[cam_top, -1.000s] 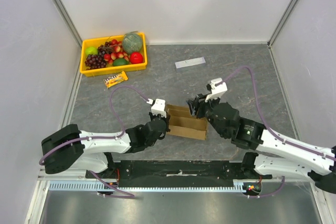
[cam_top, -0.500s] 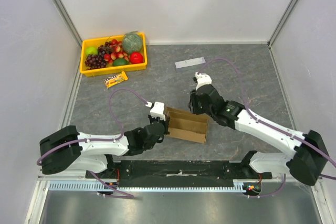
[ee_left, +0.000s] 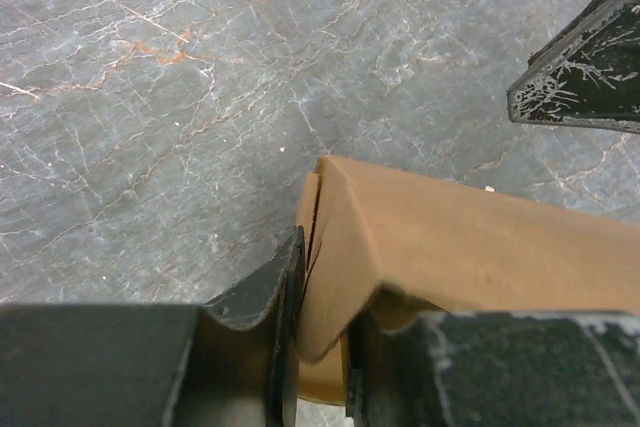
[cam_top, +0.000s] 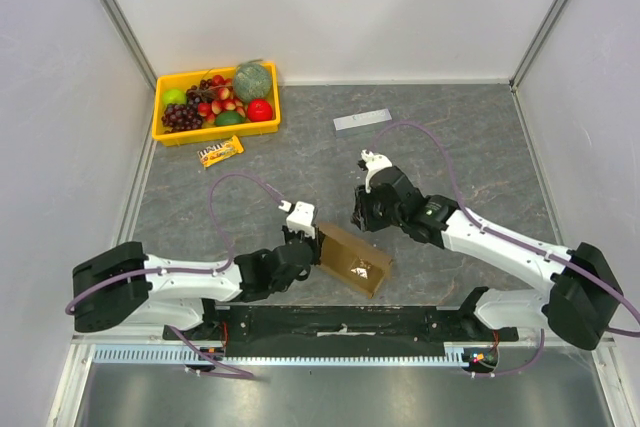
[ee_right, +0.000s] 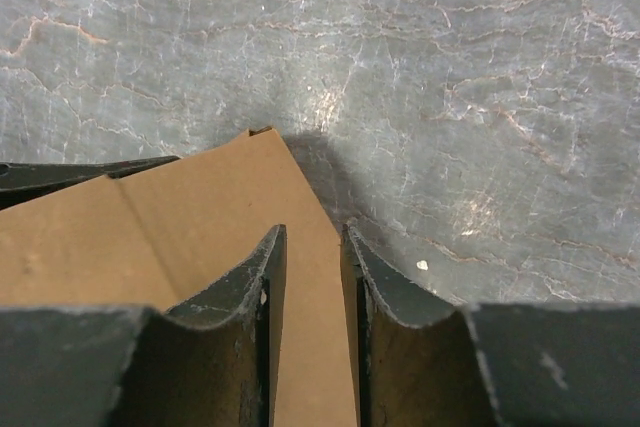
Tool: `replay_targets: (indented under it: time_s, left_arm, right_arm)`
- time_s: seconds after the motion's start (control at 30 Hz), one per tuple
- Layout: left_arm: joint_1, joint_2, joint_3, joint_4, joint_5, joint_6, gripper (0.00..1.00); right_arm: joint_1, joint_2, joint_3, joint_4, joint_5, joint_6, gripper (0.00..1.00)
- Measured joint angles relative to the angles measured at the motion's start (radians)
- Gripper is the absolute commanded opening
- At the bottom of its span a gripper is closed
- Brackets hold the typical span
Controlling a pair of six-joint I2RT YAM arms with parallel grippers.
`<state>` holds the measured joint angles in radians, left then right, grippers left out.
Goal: Fold the paper box
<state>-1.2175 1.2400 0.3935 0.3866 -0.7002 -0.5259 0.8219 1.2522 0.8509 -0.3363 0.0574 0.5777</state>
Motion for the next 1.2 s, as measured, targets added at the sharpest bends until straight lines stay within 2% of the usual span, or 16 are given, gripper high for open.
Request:
replay_targets:
  time_s: [0.17, 0.2, 0.27, 0.6, 0.7, 0.97, 1.13, 1.2]
  left_arm:
    - [-0.026, -0.055, -0.014, -0.041, 0.002, -0.005, 0.34]
    - [-0.031, -0.07, -0.017, -0.05, 0.002, -0.008, 0.44]
    - [-0.043, -0.103, -0.024, -0.07, 0.002, -0.019, 0.48]
    - [-0.08, -0.254, -0.059, -0.203, 0.054, -0.113, 0.49]
    - [-0.098, -0.299, -0.075, -0.254, 0.092, -0.152, 0.44]
    - [-0.148, -0.432, -0.085, -0.362, 0.213, -0.248, 0.24]
    - [-0.163, -0.518, -0.094, -0.418, 0.325, -0.298, 0.08]
    - [-0.166, -0.555, -0.1, -0.424, 0.375, -0.303, 0.04]
  right_arm:
    - [0.0, -0.019, -0.023, 0.0, -0.017, 0.006, 0.34]
    - [0.0, -0.026, -0.026, -0.001, -0.018, 0.007, 0.34]
    - [0.0, -0.035, -0.027, -0.001, -0.02, 0.008, 0.34]
    - [0.0, -0.08, -0.049, 0.003, -0.037, 0.019, 0.32]
    - [0.0, -0.089, -0.052, 0.006, -0.062, 0.018, 0.31]
    - [0.009, -0.091, -0.068, 0.069, -0.168, 0.009, 0.29]
    - [0.069, -0.067, -0.075, 0.103, -0.211, -0.013, 0.28]
    - [0.096, -0.052, -0.077, 0.109, -0.217, -0.022, 0.28]
